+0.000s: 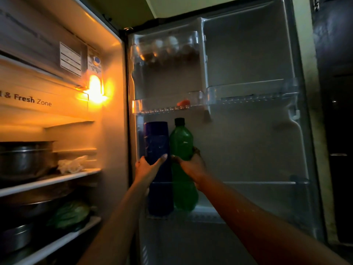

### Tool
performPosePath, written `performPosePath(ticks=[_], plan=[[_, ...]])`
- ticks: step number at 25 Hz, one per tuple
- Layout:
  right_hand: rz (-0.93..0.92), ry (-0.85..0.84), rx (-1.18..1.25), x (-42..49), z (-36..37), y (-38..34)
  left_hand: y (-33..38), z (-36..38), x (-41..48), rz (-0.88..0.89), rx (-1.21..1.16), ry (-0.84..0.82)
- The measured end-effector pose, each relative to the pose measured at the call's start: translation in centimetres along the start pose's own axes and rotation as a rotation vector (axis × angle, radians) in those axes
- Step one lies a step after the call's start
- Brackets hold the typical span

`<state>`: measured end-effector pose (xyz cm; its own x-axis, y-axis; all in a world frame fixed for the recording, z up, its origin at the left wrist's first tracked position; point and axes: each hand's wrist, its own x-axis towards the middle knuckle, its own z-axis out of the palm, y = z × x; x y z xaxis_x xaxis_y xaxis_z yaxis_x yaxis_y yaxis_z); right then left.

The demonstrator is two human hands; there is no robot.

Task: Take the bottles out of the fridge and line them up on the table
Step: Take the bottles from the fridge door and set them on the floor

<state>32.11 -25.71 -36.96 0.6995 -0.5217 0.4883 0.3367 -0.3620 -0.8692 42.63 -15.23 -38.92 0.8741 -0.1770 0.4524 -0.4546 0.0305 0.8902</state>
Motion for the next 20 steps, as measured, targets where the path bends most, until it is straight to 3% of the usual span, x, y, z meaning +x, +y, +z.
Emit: performPosePath(ticks=[4, 15, 20], plan=[[-0.057, 0.051, -0.016, -0.5, -0.6, 0.6, 0.6, -0.2, -1.3, 0.065, 0.081, -0.032], [-0.308, 0.078, -0.164, -2.1, -3.0, -0.8, 2.6, -0.2, -5.3, 0.422, -0.153, 0.145], [-0.329, 0.110, -0.077, -1.8, -6.1, -4.1, 7.6, -0.4, -5.6, 0.569, -0.115, 0.041]])
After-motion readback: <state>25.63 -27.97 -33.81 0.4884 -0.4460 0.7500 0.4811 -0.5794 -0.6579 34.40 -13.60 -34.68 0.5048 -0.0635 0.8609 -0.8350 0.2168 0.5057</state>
